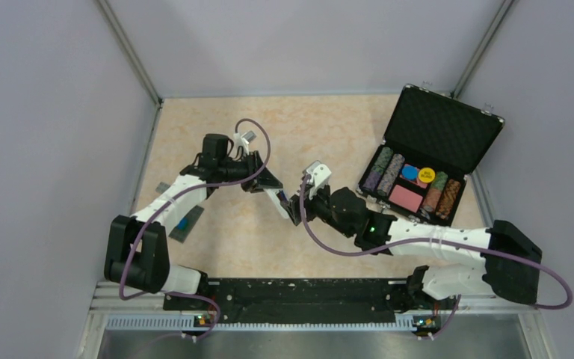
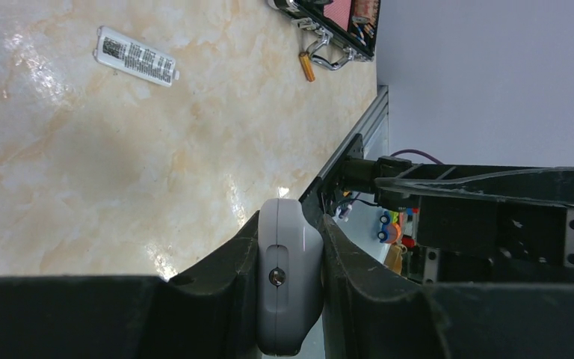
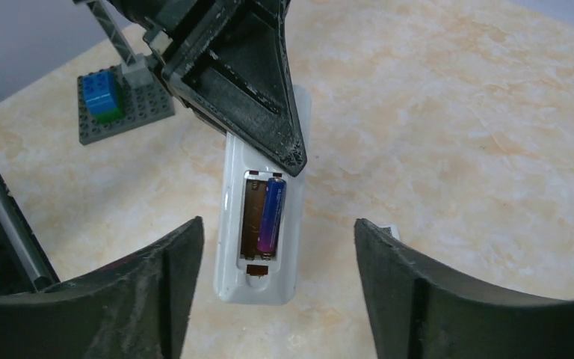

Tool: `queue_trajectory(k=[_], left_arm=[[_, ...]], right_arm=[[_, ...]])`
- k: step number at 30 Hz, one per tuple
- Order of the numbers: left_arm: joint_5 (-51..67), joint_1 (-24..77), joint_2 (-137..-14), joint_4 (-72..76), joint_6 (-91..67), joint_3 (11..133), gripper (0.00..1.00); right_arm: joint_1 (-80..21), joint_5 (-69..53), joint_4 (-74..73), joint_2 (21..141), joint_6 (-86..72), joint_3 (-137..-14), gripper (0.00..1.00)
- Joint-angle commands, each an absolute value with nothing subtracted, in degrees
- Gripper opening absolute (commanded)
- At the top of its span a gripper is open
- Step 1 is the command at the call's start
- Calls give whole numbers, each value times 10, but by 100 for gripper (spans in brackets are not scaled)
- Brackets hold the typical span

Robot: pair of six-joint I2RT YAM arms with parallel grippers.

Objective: Load the batteries into the remote control

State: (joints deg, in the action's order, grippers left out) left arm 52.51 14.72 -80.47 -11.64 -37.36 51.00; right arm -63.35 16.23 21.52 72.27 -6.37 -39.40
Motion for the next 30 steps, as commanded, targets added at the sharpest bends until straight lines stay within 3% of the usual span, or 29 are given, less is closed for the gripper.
queue_trajectory(k=[1,4,5,9,15,20,30], left_arm=[[512,147,-786,-85,-377,521,0],[502,147,-783,-73,-387,521,0],[498,147,-781,-70,-390,522,0],[481,146,-771,-44,-415,521,0],[441,147,-756,-16,-449,518,0],[420,148,-753,-32,-458,529,0],[406,149,-757,-26,-472,557,0]], right_arm=[[-631,163,195,675,-105,-406,79],[-619,181,146,666,-141,-425,98],[-608,185,115,668,-163,-442,99],[-540,157,-13,682,-279,-523,99],[-443,44,-34,696,-471,-550,99],[-419,-63,-41,751,-575,-586,99],[-416,-97,-44,776,-721,-578,99]])
